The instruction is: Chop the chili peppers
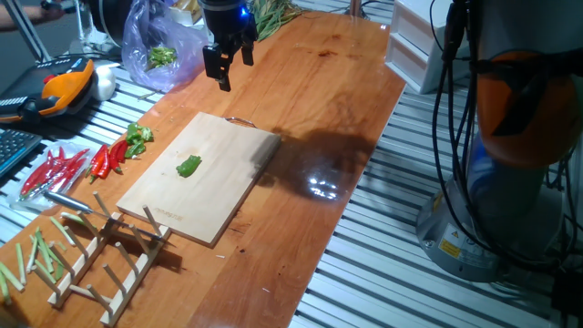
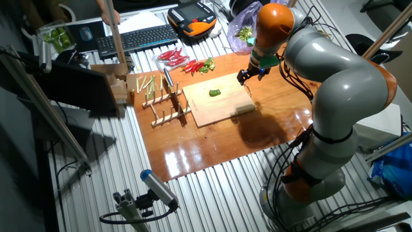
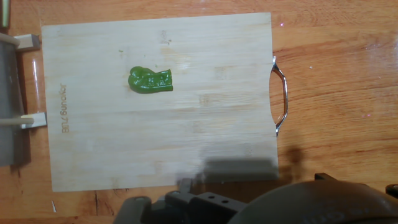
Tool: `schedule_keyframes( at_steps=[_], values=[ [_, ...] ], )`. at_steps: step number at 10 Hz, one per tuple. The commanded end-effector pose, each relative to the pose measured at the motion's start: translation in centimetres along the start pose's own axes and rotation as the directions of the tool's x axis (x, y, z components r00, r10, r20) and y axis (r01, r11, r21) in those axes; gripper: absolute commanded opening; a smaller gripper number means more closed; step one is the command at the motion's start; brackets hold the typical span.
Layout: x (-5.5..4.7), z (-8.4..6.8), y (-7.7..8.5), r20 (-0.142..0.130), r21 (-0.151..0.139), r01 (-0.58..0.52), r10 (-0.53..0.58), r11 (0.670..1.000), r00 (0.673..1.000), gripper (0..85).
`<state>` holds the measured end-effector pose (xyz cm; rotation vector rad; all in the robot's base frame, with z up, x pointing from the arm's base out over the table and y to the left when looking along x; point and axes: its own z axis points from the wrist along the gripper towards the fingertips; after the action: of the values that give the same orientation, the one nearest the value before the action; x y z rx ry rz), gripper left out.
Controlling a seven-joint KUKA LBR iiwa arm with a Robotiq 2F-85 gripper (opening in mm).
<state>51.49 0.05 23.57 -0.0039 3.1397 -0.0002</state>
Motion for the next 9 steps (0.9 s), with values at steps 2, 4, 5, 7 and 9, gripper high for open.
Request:
schedule_keyframes(
  at_steps=[2,4,5,7,9],
  values=[
    [-0.1,-2.4,-3.5,-0.126,-0.094,0.097,-0.108,0.991,0.986,0.0],
    [0.1,-5.9,-6.8,-0.154,-0.071,0.099,-0.109,0.992,0.982,0.0],
    [0.7,-6.3,-6.4,-0.131,-0.036,0.076,-0.08,0.996,0.988,0.0],
    [0.7,-6.4,-6.1,-0.147,-0.068,0.071,-0.08,0.995,0.986,0.0],
    [-1.0,-6.5,-3.4,-0.133,-0.066,0.068,-0.076,0.995,0.988,0.0]
  ],
)
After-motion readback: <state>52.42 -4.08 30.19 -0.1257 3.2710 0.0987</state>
